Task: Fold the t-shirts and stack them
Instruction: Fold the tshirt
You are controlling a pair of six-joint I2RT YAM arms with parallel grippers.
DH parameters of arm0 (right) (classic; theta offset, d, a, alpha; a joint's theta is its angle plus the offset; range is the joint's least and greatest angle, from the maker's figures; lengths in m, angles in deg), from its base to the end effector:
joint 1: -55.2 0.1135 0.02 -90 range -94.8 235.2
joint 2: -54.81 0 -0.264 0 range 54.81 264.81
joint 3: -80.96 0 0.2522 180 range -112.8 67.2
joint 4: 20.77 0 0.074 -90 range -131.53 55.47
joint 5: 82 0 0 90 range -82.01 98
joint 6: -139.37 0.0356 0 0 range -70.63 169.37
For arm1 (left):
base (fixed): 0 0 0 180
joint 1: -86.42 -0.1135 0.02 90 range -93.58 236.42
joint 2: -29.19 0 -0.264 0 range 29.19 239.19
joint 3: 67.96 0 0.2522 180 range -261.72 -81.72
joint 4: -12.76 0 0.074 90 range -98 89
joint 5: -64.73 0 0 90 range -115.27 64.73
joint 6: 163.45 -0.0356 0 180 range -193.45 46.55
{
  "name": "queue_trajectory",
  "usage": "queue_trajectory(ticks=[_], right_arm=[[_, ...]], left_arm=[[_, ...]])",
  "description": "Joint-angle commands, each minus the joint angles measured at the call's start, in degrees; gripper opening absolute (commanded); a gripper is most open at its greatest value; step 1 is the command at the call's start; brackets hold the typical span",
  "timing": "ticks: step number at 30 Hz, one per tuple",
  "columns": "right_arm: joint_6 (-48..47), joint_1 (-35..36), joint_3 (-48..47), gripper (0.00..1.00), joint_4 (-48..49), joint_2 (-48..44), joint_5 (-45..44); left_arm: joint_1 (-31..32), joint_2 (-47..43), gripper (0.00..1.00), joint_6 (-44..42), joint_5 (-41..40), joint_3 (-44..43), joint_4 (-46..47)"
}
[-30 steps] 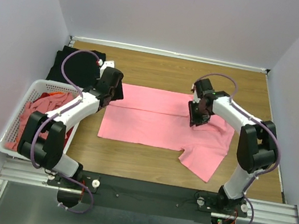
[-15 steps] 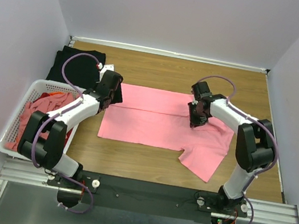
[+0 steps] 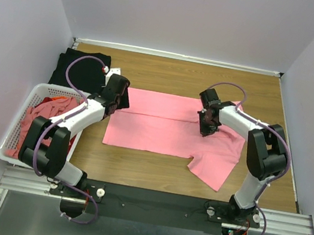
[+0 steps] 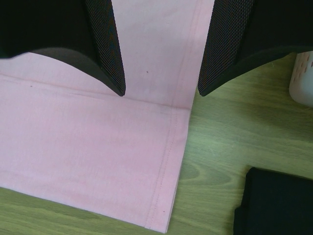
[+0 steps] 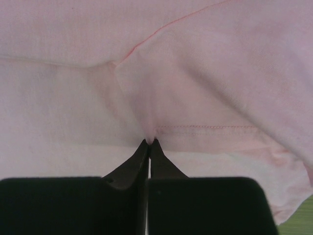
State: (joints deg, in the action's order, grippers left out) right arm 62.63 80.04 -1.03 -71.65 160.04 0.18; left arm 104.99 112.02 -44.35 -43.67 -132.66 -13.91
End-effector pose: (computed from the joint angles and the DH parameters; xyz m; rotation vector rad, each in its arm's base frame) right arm 0.3205 0.1430 0.1636 -0.2591 2.8234 -0.0541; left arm 0.2910 -0.0859 0.2210 -0.3652 2.2744 -0.0461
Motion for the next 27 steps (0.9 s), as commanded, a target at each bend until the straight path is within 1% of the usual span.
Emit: queue_trajectory(ticks=[1,5,8,16,21,23,25,27], right_arm=[[0.98,1.09,0.82,0.03,0.47,-0.55,-0.54],[3.00,1.09,-0.85,0.03,-0.93,-2.04,2.36],[3.88,1.09,-2.00,0.03,-3.48,-1.87,2.36],[6.43,1.17,-5.60,0.03,-10.15,-0.99,-1.32],[5.99,1.17,-7.36,0.04,-11.74,-1.08,-4.58],[5.47,1.09,-7.80,0.04,-12.09,-0.82,-4.23],[5.29,1.18,-8.15,0.01,-12.18,-0.38,-2.91],[5.38,1.09,-8.41,0.01,-12.18,-0.20,-0.64]], left_arm=[[0.50,0.05,0.69,-0.27,-0.15,0.93,1.22],[0.59,-0.03,0.69,-0.27,-0.15,1.10,1.22],[0.77,0.14,0.69,-0.19,-0.15,1.10,1.22],[0.86,0.67,0.69,-0.45,-0.06,1.02,1.04],[0.94,1.02,0.69,-0.28,0.02,1.02,1.04],[1.03,1.11,0.69,-0.36,0.02,1.02,1.04],[1.03,1.20,0.69,-0.36,0.11,0.93,0.95],[1.03,1.20,0.69,-0.28,0.11,0.93,1.04]])
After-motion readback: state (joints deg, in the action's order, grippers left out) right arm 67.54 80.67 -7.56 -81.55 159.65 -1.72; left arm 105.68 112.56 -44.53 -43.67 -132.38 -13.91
